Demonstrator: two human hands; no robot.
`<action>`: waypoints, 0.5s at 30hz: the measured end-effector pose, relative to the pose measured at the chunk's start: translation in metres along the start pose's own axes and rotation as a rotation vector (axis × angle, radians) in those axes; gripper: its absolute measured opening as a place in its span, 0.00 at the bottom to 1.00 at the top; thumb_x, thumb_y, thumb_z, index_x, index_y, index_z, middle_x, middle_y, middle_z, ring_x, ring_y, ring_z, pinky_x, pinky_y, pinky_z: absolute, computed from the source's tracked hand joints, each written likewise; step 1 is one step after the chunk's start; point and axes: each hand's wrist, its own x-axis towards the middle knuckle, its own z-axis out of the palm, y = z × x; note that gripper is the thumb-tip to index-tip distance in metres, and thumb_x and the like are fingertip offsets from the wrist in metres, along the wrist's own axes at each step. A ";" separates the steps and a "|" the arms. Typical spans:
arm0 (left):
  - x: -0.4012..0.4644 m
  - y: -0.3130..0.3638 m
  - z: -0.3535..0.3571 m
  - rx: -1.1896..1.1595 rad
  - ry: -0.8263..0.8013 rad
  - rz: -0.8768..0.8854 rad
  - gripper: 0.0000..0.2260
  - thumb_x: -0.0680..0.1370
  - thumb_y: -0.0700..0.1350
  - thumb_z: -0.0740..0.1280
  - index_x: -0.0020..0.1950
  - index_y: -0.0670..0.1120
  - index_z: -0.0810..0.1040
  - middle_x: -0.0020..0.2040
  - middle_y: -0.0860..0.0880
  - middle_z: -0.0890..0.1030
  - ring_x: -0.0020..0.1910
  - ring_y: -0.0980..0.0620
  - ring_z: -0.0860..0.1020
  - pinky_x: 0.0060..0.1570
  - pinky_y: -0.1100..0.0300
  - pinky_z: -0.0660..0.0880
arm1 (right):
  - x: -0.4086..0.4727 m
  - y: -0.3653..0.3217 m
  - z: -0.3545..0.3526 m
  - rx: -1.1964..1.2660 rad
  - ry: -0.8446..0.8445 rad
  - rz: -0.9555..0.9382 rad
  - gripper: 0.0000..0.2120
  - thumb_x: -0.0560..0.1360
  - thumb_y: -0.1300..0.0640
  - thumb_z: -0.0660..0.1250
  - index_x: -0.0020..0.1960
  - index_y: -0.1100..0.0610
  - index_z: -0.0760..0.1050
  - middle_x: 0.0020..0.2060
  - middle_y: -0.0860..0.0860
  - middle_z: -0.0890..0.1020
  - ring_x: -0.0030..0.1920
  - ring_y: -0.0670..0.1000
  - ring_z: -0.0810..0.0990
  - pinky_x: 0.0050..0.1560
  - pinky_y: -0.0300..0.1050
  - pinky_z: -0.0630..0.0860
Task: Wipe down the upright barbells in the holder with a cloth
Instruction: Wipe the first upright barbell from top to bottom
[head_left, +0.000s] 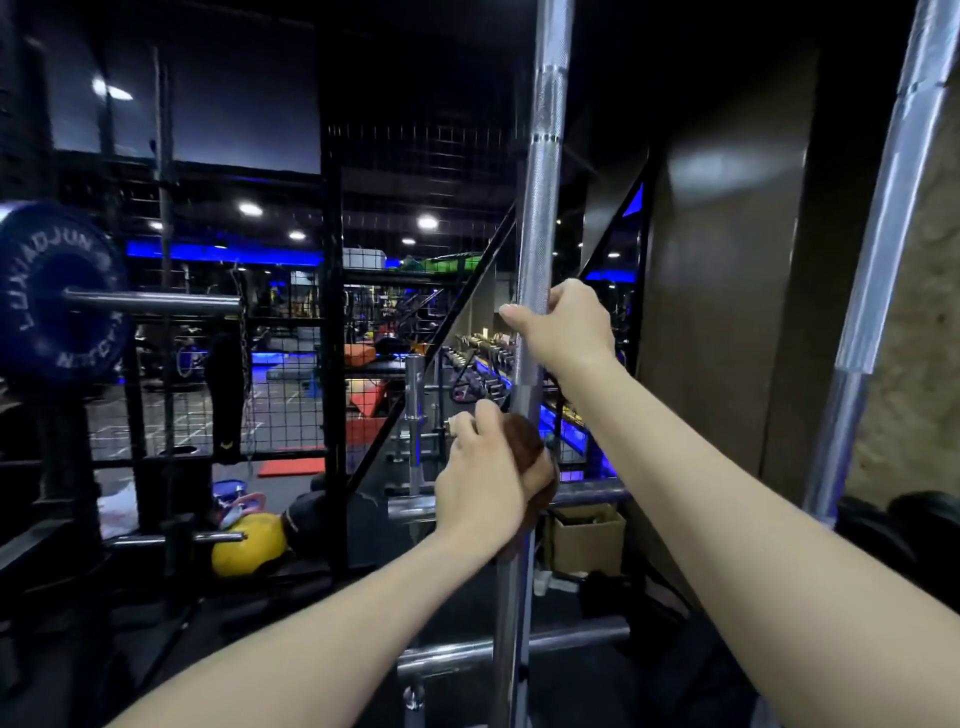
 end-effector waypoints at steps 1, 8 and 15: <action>0.003 0.000 -0.002 -0.025 -0.008 0.010 0.22 0.75 0.58 0.65 0.57 0.45 0.61 0.57 0.46 0.68 0.55 0.41 0.75 0.45 0.49 0.72 | 0.000 0.002 -0.003 0.044 -0.020 -0.012 0.16 0.73 0.47 0.71 0.50 0.58 0.71 0.40 0.50 0.76 0.38 0.50 0.74 0.40 0.45 0.69; 0.028 0.023 -0.015 -0.127 0.117 0.079 0.22 0.74 0.56 0.66 0.56 0.45 0.61 0.55 0.45 0.68 0.53 0.40 0.74 0.45 0.44 0.74 | -0.002 0.028 -0.003 0.409 -0.170 -0.017 0.15 0.73 0.50 0.72 0.44 0.61 0.74 0.32 0.53 0.64 0.30 0.49 0.62 0.32 0.42 0.62; -0.035 -0.022 0.025 0.005 -0.099 -0.022 0.21 0.76 0.59 0.64 0.55 0.45 0.61 0.54 0.48 0.66 0.52 0.43 0.76 0.40 0.52 0.72 | -0.010 0.024 -0.002 0.365 -0.123 -0.058 0.11 0.75 0.50 0.69 0.49 0.58 0.77 0.36 0.48 0.75 0.36 0.46 0.72 0.37 0.39 0.69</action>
